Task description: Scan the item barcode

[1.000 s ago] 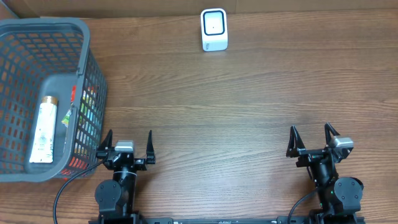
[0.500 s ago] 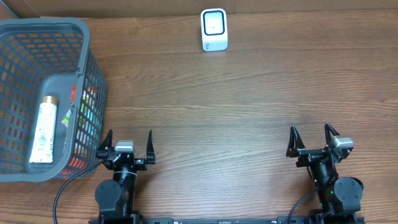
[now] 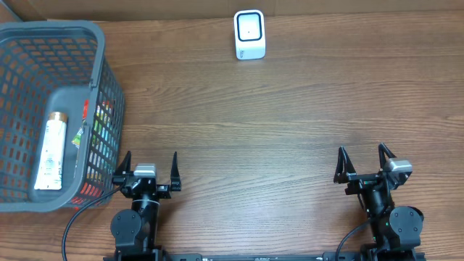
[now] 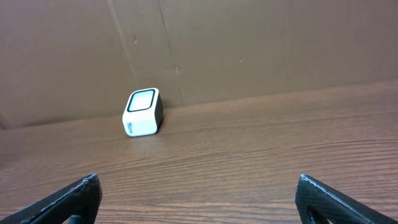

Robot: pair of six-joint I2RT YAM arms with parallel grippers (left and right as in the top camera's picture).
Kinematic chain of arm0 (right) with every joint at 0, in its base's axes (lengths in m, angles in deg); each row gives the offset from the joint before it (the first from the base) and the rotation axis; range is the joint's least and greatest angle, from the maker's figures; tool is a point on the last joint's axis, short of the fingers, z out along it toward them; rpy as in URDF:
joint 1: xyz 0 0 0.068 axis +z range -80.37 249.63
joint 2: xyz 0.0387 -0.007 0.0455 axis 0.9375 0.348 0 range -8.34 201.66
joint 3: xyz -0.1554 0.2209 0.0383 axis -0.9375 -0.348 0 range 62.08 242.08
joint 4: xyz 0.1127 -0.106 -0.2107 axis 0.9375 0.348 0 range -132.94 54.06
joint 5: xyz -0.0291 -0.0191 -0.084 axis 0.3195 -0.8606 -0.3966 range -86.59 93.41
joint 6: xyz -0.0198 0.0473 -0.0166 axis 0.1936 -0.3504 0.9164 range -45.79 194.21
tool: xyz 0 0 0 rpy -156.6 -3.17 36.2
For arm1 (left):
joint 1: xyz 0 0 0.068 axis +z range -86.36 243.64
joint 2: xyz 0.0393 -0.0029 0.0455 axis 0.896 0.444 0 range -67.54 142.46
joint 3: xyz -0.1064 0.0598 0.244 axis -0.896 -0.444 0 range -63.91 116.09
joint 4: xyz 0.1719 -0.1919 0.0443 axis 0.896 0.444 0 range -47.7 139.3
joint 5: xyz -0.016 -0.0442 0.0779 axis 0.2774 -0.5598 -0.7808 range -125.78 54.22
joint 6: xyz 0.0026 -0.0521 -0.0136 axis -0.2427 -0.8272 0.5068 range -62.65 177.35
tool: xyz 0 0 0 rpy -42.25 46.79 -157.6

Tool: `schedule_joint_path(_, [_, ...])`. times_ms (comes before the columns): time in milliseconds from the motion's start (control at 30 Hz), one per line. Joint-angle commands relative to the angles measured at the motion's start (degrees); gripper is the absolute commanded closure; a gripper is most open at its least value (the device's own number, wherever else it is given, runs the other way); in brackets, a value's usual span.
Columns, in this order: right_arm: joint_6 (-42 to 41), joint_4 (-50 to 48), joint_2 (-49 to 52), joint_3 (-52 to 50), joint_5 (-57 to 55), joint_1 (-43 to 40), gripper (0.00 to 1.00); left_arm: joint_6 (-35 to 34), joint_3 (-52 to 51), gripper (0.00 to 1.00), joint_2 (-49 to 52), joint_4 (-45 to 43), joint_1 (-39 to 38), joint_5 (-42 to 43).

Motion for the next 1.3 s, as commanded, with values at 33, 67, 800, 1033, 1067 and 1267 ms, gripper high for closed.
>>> schedule_joint_path(33, [0.2, -0.2, -0.7, -0.6, -0.3, 0.0, 0.0, 0.7, -0.3, 0.0, -0.6, -0.1, -0.4, 0.2])
schedule_joint_path(67, [0.2, -0.2, -0.7, -0.6, -0.3, 0.0, 0.0, 0.7, -0.3, 0.0, -0.6, -0.1, -0.4, 0.2])
schedule_joint_path(800, [0.2, -0.2, -0.7, -0.6, -0.3, 0.0, 0.0, 0.7, -0.3, 0.0, -0.6, -0.1, -0.4, 0.2])
schedule_joint_path(1033, [0.2, -0.1, -0.7, -0.6, -2.4, 0.0, 0.0, 0.7, -0.3, 0.0, -0.6, -0.1, -0.4, 0.2])
schedule_joint_path(1067, [0.2, -0.1, -0.7, -0.6, -2.4, 0.0, 0.0, 0.7, -0.3, 0.0, -0.6, -0.1, -0.4, -0.1])
schedule_joint_path(1267, [0.2, -0.2, -0.7, -0.6, -2.5, 0.0, 0.0, 0.7, -0.3, 0.0, -0.6, 0.0, -0.3, -0.7])
